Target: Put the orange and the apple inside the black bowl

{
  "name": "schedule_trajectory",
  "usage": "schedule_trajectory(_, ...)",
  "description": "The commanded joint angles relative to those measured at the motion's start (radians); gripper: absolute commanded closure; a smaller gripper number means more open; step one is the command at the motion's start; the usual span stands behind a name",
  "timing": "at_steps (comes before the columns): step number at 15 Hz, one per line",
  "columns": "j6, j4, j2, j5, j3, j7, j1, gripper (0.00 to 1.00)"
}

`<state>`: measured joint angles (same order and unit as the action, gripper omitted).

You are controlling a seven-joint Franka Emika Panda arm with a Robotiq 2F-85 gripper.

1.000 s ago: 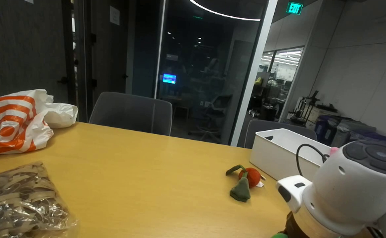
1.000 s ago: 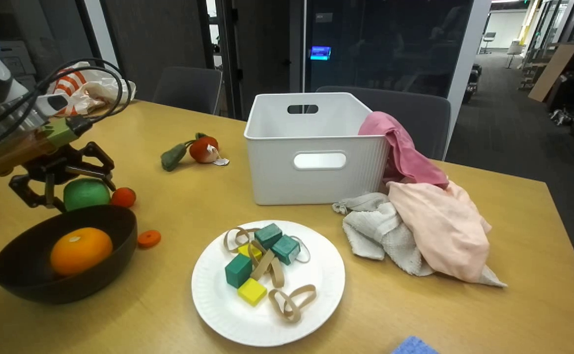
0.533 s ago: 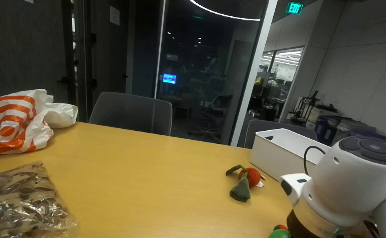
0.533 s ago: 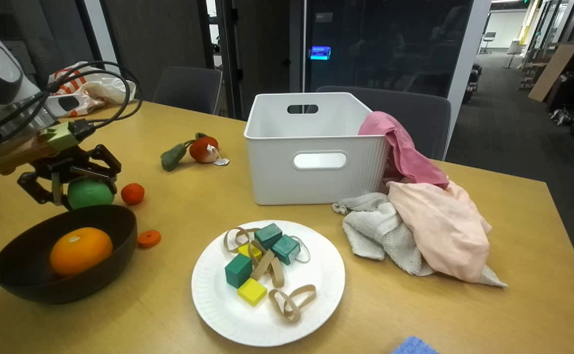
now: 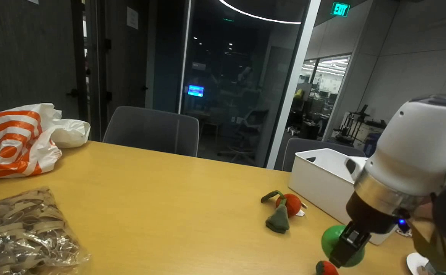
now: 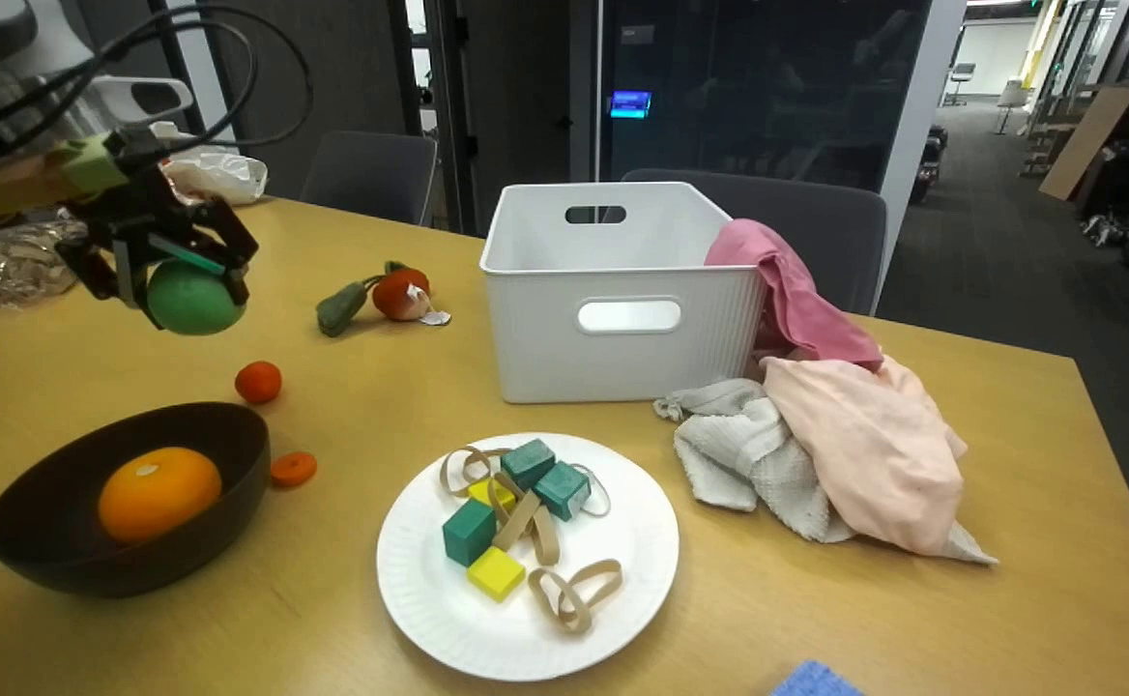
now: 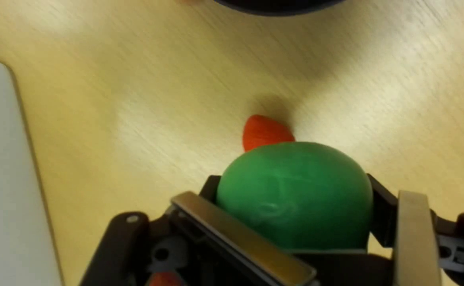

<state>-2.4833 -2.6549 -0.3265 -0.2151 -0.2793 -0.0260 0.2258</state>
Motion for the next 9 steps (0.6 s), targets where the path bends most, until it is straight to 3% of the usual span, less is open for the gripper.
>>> schedule_trajectory(1, 0.188, 0.002, -0.139, -0.096, 0.010, -0.076, -0.085, 0.93)
schedule_trajectory(4, 0.362, -0.012, -0.181, -0.164, 0.027, -0.100, -0.140, 0.92)
schedule_trajectory(9, 0.580, -0.044, -0.159, -0.122, 0.077, -0.109, -0.154, 0.93)
